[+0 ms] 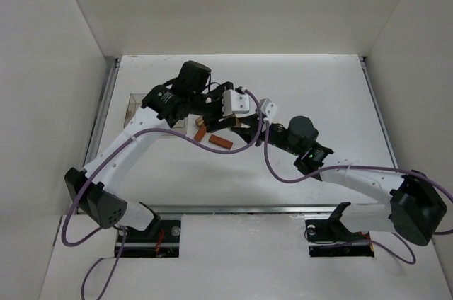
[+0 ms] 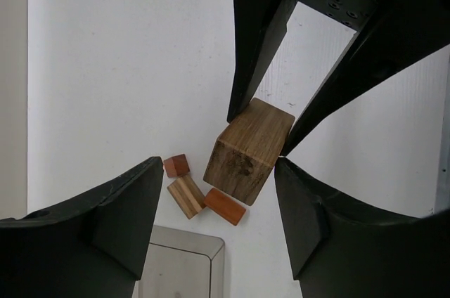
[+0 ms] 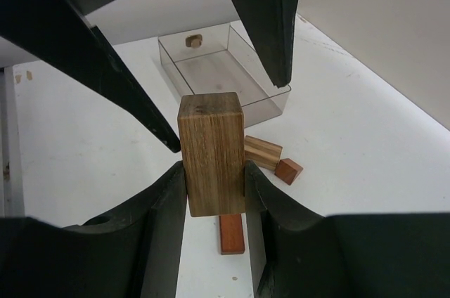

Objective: Build the wood block tower

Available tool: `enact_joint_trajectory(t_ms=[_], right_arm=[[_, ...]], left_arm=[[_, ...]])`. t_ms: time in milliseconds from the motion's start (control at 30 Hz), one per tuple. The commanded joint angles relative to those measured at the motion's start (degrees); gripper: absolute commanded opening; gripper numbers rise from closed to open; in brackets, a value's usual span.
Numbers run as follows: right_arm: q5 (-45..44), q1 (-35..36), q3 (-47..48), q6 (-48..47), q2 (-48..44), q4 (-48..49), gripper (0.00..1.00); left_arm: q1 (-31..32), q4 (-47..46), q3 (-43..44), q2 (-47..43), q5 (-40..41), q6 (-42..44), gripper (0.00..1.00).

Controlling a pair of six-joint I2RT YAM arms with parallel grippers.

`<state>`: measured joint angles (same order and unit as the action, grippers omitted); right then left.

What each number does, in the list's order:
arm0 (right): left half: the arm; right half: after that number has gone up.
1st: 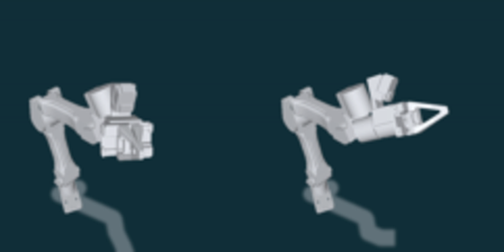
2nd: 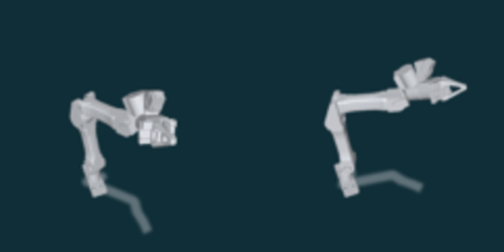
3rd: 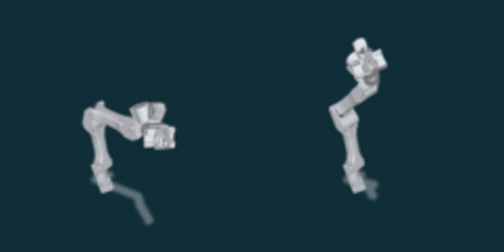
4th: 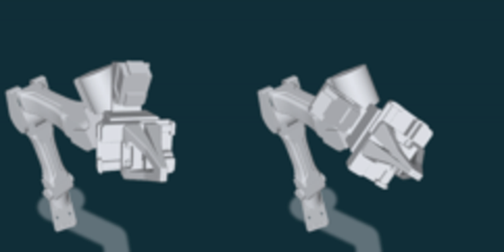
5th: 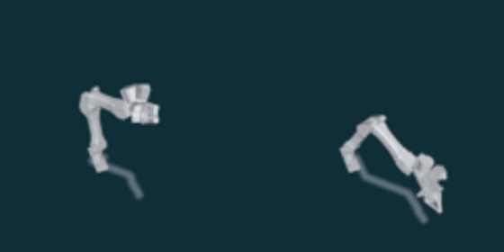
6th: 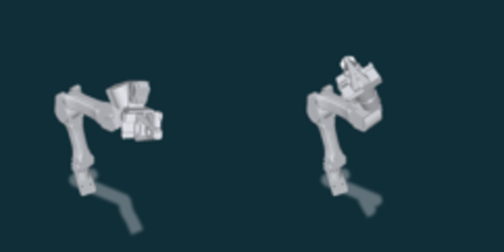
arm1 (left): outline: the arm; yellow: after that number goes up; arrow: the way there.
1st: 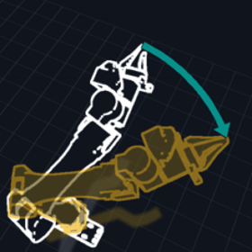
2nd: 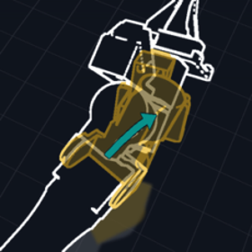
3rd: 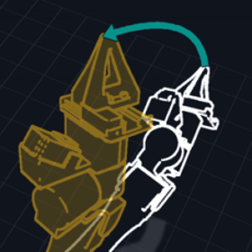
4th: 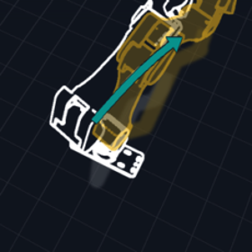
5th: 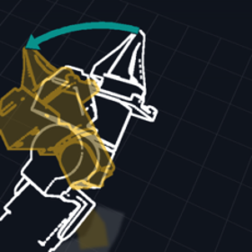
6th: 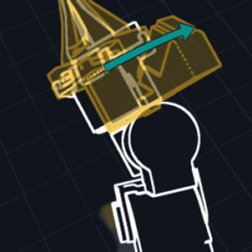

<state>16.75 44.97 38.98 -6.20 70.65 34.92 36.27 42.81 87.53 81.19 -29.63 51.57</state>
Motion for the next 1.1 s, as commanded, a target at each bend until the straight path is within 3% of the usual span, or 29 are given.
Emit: enact_joint_trajectory(t_ms=[0, 333, 500, 600, 633, 700, 733, 867, 900, 933, 1000, 1067], right_arm=[[2.49, 0.29, 2.06, -0.13, 0.1, -0.02, 0.0], [3.64, 0.29, 3.12, -0.13, 0.63, -0.02, 0.0], [4.16, 0.29, 3.65, -0.13, 0.63, -0.02, 0.0], [4.16, 0.29, 3.65, -0.13, 0.63, -0.02, 0.0], [4.16, 0.29, 3.65, -0.13, 0.63, -0.02, 0.0], [4.16, 0.29, 3.65, -0.13, 0.63, -0.02, 0.0], [4.16, 0.29, 3.65, -0.13, 0.63, -0.02, 0.0], [4.69, 0.29, 3.65, -0.13, 1.15, 1.29, 0.0], [4.69, 0.29, 3.65, -0.13, 1.15, 1.9, 0.0], [4.69, 0.29, 3.65, -0.13, 1.15, 1.91, 0.0], [4.69, 0.29, 3.65, -0.13, 1.15, 2.43, 0.0], [4.69, 0.29, 3.65, -0.13, 1.15, 2.44, 0.0]], left_arm=[[0.03, -1.76, 3.26, -2.53, -0.96, 0.46, 0.61], [0.03, 2.98, 2.74, 1.6, -1.31, 1.26, 0.59], [0.03, 2.98, 4.58, 2.92, -2.62, -0.76, 0.39], [0.03, 2.98, 4.58, 2.92, -2.63, -0.77, 0.17], [0.03, 2.98, 4.58, 2.92, -2.63, -0.77, 0.17], [0.03, 4.12, 4.58, 3.45, -2.63, -1.3, 0.02], [0.03, 4.13, 4.58, 3.45, -1.93, -1.99, 0.0], [0.03, 4.13, 4.58, 3.45, -1.93, -2.53, 0.04], [-0.49, 4.13, 4.58, 3.45, -1.93, -3.05, 0.11], [-0.5, 4.13, 4.58, 3.45, -1.93, -3.06, 0.3], [-1.11, 3.51, 4.58, 2.93, -3.15, -3.06, 0.51], [-1.64, 2.9, 4.58, 2.92, -3.16, -3.06, 0.55]])
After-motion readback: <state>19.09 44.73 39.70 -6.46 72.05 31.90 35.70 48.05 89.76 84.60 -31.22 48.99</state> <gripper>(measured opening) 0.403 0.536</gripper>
